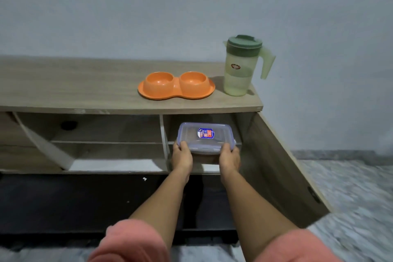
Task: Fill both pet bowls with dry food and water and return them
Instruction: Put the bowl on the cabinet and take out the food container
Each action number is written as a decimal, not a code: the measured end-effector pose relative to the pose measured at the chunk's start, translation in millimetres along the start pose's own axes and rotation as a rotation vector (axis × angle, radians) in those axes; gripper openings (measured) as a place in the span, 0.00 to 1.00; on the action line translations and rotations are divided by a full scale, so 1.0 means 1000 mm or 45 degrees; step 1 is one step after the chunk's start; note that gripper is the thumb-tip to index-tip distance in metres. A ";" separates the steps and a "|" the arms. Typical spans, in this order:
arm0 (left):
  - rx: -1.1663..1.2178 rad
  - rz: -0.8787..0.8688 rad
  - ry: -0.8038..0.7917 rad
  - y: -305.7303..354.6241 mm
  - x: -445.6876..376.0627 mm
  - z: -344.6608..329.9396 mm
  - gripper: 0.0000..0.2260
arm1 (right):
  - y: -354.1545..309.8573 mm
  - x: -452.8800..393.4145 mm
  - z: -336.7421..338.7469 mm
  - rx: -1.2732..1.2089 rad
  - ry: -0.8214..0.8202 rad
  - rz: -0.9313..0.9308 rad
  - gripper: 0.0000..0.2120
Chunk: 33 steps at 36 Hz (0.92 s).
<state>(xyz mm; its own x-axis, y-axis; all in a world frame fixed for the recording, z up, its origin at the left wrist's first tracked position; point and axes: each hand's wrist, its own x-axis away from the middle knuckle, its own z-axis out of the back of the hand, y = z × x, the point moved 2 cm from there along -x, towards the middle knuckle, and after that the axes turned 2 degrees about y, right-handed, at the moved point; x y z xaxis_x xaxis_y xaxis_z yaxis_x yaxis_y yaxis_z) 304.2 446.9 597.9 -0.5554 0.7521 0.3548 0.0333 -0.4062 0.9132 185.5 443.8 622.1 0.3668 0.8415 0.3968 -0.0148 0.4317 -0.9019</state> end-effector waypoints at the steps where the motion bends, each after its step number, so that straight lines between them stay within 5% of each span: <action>1: -0.003 0.010 -0.006 0.008 0.011 0.005 0.22 | -0.008 0.010 0.005 -0.007 0.007 -0.013 0.21; 19: 0.024 -0.091 -0.010 0.191 0.145 0.075 0.21 | -0.177 0.137 0.077 -0.037 -0.008 0.121 0.22; 33: 0.106 -0.325 0.094 0.272 0.115 0.123 0.22 | -0.259 0.156 0.030 -0.118 -0.137 0.348 0.18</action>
<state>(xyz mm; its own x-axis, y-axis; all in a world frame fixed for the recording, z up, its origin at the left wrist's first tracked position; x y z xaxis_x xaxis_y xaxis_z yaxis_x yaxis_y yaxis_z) 351.4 486.3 911.7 -0.6137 0.7834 0.0980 -0.0493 -0.1619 0.9856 218.3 473.3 922.4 0.2601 0.9541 0.1484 -0.0128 0.1571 -0.9875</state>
